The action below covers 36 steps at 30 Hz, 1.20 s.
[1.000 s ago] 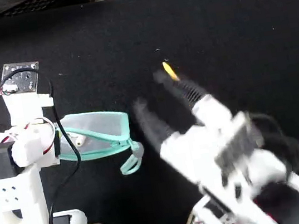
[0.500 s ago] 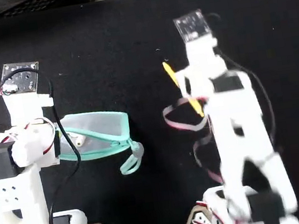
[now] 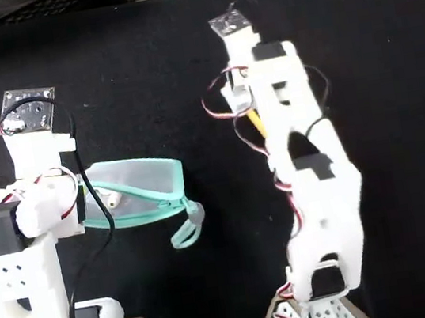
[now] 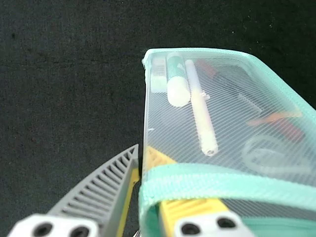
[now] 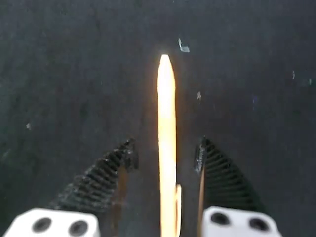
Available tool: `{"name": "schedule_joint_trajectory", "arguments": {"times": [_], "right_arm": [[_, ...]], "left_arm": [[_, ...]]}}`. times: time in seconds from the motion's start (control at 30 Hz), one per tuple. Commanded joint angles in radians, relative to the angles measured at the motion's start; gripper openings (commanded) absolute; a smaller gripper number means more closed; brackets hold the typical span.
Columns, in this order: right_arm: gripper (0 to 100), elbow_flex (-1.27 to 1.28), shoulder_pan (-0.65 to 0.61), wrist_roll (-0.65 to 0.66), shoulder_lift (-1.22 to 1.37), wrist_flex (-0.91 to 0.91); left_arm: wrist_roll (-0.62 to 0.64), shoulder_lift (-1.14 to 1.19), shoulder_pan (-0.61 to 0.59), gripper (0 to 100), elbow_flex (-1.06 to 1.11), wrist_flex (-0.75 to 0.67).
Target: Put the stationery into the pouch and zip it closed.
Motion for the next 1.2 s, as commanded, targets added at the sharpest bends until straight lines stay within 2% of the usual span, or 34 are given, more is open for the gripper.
{"name": "schedule_joint_trajectory", "arguments": {"times": [0.0,0.27,0.4,0.77,1.17], "right_arm": [[19.0,-0.166,-0.012,0.032,0.07,0.012],[17.8,-0.334,-0.011,0.13,0.251,0.029],[0.5,-0.38,-0.009,0.149,0.263,0.115],[1.2,-0.688,0.025,0.149,0.263,0.525],[1.2,-0.57,0.052,0.19,0.262,0.52]], "left_arm": [[0.006,0.002,0.015,3,0.001,0.005],[0.006,0.002,0.015,3,0.001,0.005],[0.005,0.002,0.012,3,0.002,0.005],[0.003,0.002,0.015,3,0.002,0.005],[0.0,0.011,0.016,3,-0.008,-0.002]]}}
